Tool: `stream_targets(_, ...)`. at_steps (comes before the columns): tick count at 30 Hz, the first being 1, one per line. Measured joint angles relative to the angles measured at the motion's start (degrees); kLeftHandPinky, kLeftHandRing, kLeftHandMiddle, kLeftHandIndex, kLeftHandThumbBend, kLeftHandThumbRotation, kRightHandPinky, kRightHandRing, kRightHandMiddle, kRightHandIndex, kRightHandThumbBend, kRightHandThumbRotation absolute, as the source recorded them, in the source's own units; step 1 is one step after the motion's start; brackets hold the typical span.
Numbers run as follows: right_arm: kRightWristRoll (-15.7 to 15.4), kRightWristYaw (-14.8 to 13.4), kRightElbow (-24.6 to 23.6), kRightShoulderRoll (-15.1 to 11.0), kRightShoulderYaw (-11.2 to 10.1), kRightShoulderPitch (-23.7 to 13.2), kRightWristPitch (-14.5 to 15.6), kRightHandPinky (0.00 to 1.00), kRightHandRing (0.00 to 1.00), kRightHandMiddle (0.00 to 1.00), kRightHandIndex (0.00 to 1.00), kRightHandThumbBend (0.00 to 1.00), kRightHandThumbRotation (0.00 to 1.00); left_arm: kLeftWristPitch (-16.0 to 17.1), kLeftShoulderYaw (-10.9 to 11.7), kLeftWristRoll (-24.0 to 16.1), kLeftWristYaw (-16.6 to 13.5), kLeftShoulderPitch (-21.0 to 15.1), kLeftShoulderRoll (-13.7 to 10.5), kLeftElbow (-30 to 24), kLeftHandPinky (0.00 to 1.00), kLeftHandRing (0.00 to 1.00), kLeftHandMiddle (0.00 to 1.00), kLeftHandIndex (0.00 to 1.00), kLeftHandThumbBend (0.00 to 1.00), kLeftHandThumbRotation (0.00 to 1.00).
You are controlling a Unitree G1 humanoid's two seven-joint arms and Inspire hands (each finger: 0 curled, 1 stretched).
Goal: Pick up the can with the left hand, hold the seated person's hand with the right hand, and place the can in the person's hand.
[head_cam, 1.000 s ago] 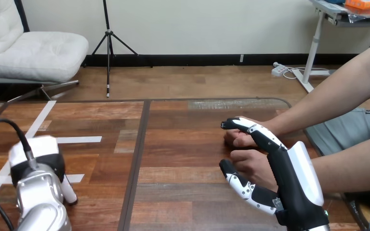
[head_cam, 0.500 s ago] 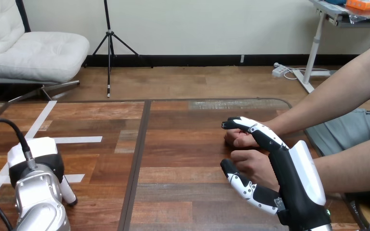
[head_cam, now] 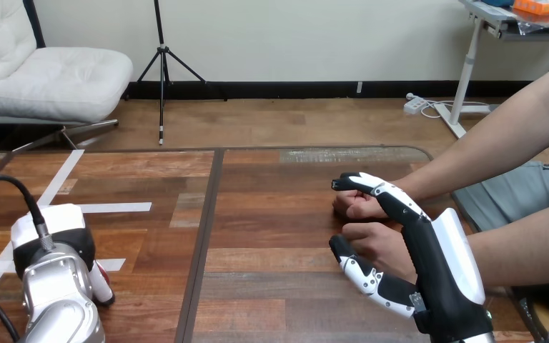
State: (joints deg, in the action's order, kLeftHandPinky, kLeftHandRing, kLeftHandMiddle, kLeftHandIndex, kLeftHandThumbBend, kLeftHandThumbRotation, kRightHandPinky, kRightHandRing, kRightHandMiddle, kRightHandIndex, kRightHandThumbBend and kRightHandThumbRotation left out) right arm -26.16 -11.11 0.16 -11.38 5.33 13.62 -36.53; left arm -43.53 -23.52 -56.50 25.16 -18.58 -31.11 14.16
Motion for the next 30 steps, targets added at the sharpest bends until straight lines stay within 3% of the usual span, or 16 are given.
stream_targets(6,0.8,0.2,0.0,0.0,0.0,0.0,0.0,0.86,0.86,0.83,0.75,0.43,0.0,0.8,0.3,1.0,-3.5,0.4,0.3,0.4,0.37,0.44,0.53,0.67,0.75,0.0)
stream_targets(14,1.0,0.4,0.0,0.0,0.0,0.0,0.0,0.86,0.86,0.83,0.75,0.44,0.0,4.6,2.7,4.5,-13.6,3.3,1.1,0.4,0.4,0.47,0.54,0.59,0.8,0.0)
stream_targets(24,1.5,0.6,0.0,-0.1,0.0,0.0,0.0,0.87,0.86,0.83,0.75,0.43,0.0,13.4,9.1,13.6,-27.1,8.4,4.0,0.4,0.41,0.47,0.53,0.55,0.8,0.0)
stream_targets(30,1.5,0.6,0.0,-0.1,-0.1,0.0,0.0,0.87,0.86,0.83,0.76,0.44,0.0,18.1,11.9,17.4,-32.6,10.7,5.7,0.3,0.41,0.47,0.52,0.53,0.82,0.0)
